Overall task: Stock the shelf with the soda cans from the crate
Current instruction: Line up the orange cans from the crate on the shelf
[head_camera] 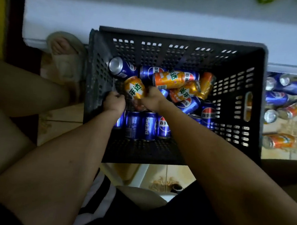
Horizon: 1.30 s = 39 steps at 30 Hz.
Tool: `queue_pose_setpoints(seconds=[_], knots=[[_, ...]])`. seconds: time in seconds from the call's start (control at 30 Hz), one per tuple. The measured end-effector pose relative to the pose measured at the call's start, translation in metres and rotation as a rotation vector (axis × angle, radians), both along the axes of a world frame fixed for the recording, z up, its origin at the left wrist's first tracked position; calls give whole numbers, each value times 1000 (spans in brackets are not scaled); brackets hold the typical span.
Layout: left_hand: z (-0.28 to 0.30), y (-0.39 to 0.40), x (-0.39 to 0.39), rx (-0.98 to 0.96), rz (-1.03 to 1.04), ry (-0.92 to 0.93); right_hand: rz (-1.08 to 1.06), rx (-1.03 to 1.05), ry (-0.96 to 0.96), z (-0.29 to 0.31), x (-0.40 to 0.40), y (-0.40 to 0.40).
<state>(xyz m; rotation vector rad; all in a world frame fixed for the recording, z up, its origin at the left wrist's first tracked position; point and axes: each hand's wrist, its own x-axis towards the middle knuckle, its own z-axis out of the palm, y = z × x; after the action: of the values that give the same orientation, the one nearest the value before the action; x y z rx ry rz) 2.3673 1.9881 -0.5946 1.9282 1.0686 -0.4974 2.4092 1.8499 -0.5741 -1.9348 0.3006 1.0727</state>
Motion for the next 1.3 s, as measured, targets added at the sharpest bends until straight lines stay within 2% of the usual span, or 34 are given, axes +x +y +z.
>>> queue_pose_setpoints(seconds=[0.13, 0.27, 0.37, 0.6, 0.77, 0.9, 1.07, 1.17, 1.3], knots=[[27, -6, 0, -20, -43, -100, -260, 283, 148, 38, -28, -32], [52, -13, -5, -42, -42, -205, -383, 464, 251, 58, -49, -48], [75, -15, 1, -38, -79, -289, -425, 568, 249, 77, -50, -48], [170, -8, 39, 83, -330, -527, -402, 684, 84, 141, -22, -39], [255, 20, 82, 383, -478, -784, -332, 661, -93, 210, 1, -39], [322, 30, 110, 669, -626, -984, -278, 588, -314, 271, 21, -37], [397, 48, 145, 913, -683, -1212, -219, 512, -551, 341, 46, -34], [420, 62, 170, 966, -682, -1154, -204, 503, -671, 376, 60, -34], [426, 83, 198, 861, -760, -860, -214, 452, -789, 409, 79, -31]])
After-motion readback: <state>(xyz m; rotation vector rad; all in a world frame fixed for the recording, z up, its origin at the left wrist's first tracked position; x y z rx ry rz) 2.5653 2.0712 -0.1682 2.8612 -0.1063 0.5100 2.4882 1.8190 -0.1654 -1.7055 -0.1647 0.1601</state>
